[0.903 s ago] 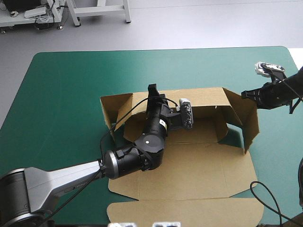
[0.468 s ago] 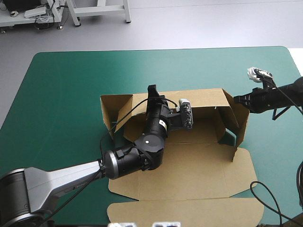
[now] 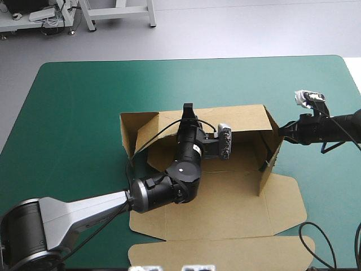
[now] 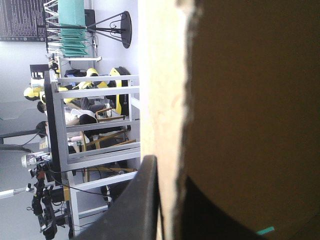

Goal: Fold the box

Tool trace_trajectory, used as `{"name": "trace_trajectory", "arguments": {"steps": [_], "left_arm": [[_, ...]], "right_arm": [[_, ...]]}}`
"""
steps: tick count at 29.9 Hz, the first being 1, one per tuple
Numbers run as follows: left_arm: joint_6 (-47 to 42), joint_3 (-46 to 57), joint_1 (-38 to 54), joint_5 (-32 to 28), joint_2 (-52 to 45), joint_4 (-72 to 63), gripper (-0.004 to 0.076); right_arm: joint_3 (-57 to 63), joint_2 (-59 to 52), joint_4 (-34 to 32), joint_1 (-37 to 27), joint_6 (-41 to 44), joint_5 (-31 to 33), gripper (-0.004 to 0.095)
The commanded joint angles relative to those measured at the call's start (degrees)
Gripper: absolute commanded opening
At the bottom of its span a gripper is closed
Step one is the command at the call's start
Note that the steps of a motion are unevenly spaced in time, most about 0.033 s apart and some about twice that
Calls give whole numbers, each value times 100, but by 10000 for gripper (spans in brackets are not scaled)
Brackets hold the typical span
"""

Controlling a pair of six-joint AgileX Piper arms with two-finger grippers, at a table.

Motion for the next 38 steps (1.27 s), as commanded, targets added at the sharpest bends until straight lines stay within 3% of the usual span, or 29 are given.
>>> {"name": "trace_trajectory", "arguments": {"steps": [1,10,14,17,22,25,30,38], "left_arm": [[76,-143,-34,-51,-104,6,-9],[154,-143,-34,-40,-76,18,-9],[154,-143,-34,-40,-76,42,-9],[154,-143,-34,-50,-76,73,-9],[154,-143,-34,-50,-76,89,-9],[154,-143,-34,-50,-76,89,-9],[154,-143,92,-29,-76,59,-9],[154,-143,189,-122,-76,46,-9]], "right_arm": [[139,-398,402,-39,-307,-186,-19],[662,-498,1333,-39,-1813,-430,-17],[659,-511,1260,-39,-1980,-396,-10],[659,-552,880,-39,-1961,-396,68],[659,-563,637,-39,-2120,-388,339],[659,-563,596,-39,-2539,-198,438],[659,-652,195,-39,-2675,-27,448],[659,-713,224,-39,-2675,124,447]]}}
